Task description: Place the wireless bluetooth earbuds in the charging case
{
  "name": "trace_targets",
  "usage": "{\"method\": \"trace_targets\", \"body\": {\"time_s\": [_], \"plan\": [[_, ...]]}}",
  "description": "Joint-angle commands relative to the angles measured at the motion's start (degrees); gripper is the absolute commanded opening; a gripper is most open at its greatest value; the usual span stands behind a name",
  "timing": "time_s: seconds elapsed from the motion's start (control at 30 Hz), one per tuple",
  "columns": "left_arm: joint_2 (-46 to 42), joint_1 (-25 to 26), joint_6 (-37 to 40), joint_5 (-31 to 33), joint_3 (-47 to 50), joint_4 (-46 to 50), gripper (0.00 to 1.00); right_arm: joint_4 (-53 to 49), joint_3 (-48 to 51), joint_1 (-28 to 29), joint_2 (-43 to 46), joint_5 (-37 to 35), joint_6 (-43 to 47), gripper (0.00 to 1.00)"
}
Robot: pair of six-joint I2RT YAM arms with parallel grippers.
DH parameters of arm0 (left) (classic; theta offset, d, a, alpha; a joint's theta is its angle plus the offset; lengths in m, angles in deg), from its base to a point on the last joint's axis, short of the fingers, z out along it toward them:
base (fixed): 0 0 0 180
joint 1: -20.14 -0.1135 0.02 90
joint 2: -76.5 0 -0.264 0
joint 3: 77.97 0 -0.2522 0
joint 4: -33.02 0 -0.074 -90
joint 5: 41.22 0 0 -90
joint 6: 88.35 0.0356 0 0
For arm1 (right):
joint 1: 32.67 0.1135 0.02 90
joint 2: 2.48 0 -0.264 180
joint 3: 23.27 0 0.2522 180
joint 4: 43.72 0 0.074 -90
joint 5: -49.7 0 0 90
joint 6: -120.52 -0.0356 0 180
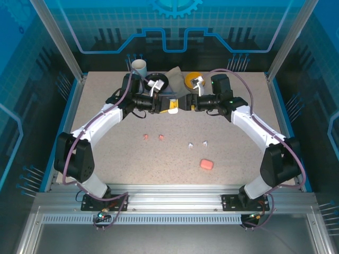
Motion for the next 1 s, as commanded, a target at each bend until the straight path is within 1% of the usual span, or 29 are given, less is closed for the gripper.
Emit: {"method": "trace_targets", "body": {"time_s": [0.0, 0.37, 0.6, 0.8, 0.97], "plan": [[-0.8, 0.2, 1.8, -2.7, -2.5, 1.0, 0.0, 0.1, -1.5, 0.4, -1.7, -1.9, 0.7, 0.78], [-4.4, 0.2, 4.2, -3.3, -4.1, 4.5, 0.0, 2.6, 4.6, -2.7, -2.4, -3.7, -1.2, 0.73], [-5.5, 0.2, 4.4, -2.9, -4.1, 4.8, 0.0, 3.1, 6.8, -4.8, -1.3, -4.1, -2.2, 0.72], [-5.1, 0.2, 3.4, -1.1, -2.9, 2.7, 0.0, 1.5, 7.0, -5.4, 3.4, -2.0, -2.7, 0.72], [-4.5, 0.2, 0.0, 1.7, -0.9, -2.1, 0.0, 2.4, 8.0, -5.0, 7.6, 0.5, -4.4, 0.71]]}}
